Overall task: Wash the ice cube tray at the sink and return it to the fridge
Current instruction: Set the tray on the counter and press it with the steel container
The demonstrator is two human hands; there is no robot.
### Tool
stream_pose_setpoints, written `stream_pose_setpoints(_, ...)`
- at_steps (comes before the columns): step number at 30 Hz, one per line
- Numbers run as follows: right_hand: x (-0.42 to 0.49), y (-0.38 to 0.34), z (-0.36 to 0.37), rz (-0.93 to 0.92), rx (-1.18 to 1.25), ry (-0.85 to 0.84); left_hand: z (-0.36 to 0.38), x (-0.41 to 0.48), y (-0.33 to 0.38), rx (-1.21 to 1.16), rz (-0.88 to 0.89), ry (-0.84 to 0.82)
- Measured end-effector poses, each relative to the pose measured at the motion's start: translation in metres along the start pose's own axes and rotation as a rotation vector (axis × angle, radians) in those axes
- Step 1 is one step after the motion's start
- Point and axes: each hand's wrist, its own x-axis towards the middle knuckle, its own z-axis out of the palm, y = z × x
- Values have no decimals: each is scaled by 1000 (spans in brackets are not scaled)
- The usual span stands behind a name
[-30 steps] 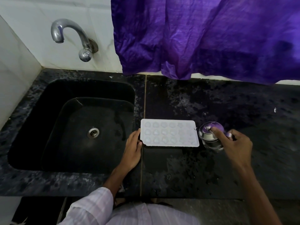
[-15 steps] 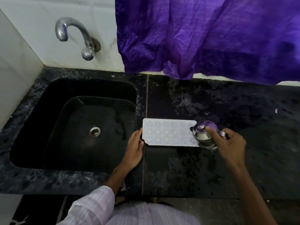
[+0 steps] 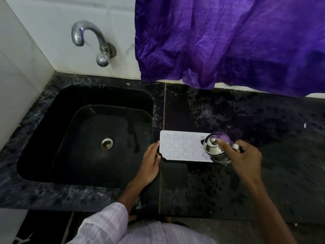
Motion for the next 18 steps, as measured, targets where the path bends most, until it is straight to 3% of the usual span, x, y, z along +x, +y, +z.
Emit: stream_pose_setpoints(18, -5, -27, 39, -51, 3, -29, -6, -1, 3, -27, 3, -47)
